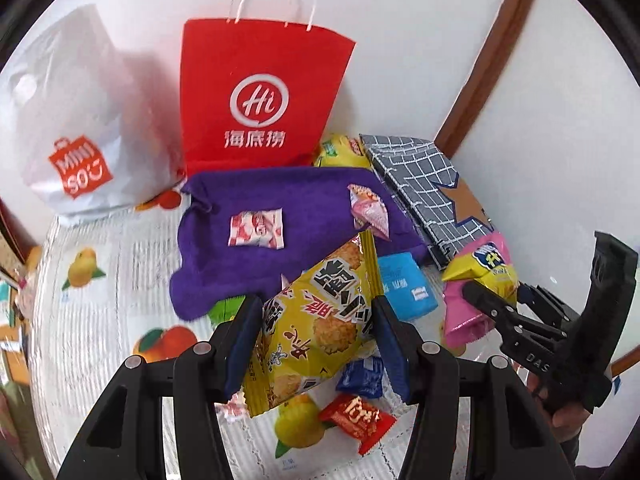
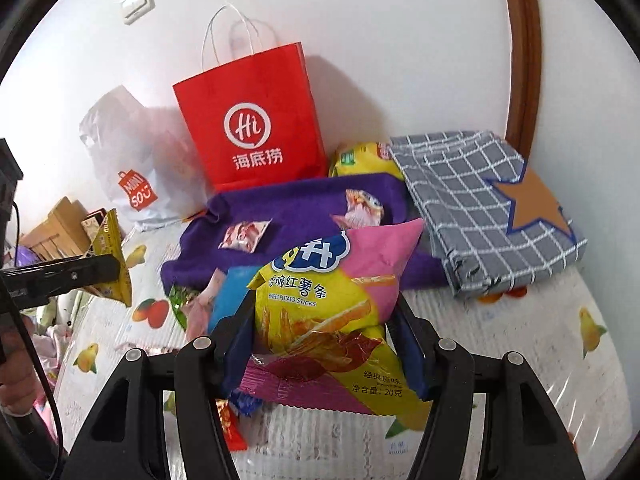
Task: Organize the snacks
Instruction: 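Carry both held packets up and over the purple towel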
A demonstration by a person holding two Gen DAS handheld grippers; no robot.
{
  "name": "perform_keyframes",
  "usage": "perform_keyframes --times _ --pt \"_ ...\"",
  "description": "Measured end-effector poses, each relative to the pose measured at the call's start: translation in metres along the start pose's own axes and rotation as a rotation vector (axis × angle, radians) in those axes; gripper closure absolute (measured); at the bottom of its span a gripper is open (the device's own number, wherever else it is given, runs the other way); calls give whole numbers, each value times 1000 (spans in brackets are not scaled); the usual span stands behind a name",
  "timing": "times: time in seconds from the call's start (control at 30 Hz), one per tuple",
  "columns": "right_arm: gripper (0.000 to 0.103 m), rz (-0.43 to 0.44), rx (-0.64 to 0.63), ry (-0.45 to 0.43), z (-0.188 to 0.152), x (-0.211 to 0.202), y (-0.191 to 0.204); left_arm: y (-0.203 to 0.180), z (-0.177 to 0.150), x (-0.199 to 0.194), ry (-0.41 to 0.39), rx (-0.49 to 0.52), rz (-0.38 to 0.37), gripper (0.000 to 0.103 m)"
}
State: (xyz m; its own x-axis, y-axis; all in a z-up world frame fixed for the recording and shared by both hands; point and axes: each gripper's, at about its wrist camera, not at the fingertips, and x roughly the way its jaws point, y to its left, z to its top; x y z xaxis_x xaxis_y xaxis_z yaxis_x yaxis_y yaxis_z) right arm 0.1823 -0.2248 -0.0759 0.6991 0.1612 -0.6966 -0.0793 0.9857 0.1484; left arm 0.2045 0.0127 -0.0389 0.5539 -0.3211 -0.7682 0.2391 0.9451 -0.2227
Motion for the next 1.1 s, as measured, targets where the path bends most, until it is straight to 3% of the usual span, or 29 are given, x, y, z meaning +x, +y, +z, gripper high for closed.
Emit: perform_keyframes --times 0.5,1.1 --pt "41 -43 -19 -22 55 45 14 22 44 25 -8 0 34 49" --pt "41 -57 -23 15 90 118 16 52 90 86 19 -24 49 49"
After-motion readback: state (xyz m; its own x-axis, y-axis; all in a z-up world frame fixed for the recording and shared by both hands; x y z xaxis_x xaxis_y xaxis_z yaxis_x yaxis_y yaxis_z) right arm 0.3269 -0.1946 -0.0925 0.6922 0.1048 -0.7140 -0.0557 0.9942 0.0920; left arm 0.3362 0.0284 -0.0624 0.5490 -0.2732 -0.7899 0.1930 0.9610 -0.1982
